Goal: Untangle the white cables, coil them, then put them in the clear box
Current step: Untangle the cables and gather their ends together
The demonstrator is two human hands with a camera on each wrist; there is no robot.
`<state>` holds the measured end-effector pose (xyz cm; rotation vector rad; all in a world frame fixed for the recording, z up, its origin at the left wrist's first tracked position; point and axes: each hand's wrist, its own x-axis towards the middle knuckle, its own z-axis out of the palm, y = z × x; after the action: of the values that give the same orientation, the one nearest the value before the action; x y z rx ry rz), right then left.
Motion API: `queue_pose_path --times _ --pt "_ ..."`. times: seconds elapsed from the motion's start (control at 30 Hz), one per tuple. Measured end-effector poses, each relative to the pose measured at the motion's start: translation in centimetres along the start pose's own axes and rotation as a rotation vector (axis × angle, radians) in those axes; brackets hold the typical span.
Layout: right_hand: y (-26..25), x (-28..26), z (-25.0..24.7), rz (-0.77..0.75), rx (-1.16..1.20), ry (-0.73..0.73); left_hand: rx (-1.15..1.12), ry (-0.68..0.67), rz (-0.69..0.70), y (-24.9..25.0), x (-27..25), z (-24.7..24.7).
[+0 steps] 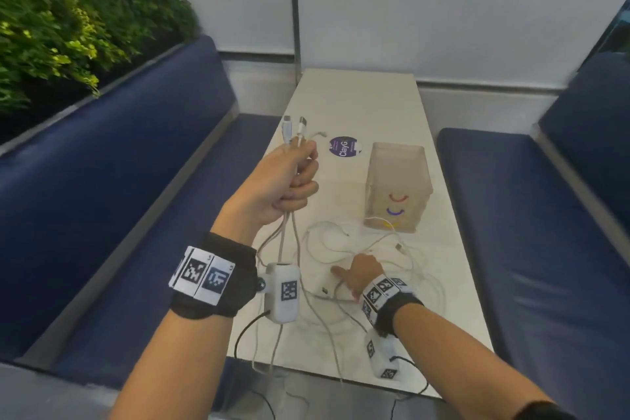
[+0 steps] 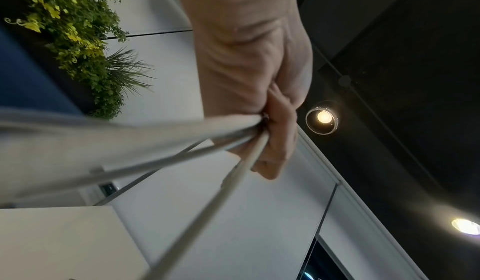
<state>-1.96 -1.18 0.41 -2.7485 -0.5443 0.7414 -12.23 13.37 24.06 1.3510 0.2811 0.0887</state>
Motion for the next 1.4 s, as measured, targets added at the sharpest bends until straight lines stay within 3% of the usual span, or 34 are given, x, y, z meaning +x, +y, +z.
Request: queue_pose_path --times 0.2,0.43,0.57,0.7,0.8,0.9,0.97,1.1,1.2,1.4 --pt "-1.3 0.6 -0.3 0.022 -0.025 0.026 0.043 0.015 -0.018 -0.7 -0.9 -1.4" --pt "1.7 0.0 -0.5 0.043 0.000 -0.013 0.069 -0.012 0.019 0.3 -1.4 -3.7" --pt "4.1 -0.6 -0.5 -0.112 -0.067 -0.041 0.067 0.002 0.073 2.1 -1.7 -5.6" --pt "6.8 -1.3 -1.2 -0.219 0.011 -0.118 0.051 0.062 0.114 3.9 -2.4 -7.7" --pt "6.5 -1.2 -1.2 -0.336 0.147 -0.022 0.037 0.099 0.142 4.8 -2.8 -8.3" --pt "5.0 -1.1 -0.5 -0.447 0.137 -0.093 0.068 0.097 0.136 4.5 -2.5 -7.7" --pt "4.4 -0.7 0.2 -0.470 0.058 -0.150 0.083 0.088 0.123 4.0 -2.3 -7.1" --pt "3.9 -0.3 0.6 -0.454 0.037 -0.118 0.135 0.121 0.092 3.5 -2.2 -6.6" --pt "3.2 -1.0 -1.8 -0.500 0.207 -0.070 0.178 0.115 0.080 3.2 -2.2 -6.2" --pt "-0.8 -6.2 -13.3 -0.629 0.819 0.069 0.331 0.067 0.096 1.8 -1.2 -4.0"
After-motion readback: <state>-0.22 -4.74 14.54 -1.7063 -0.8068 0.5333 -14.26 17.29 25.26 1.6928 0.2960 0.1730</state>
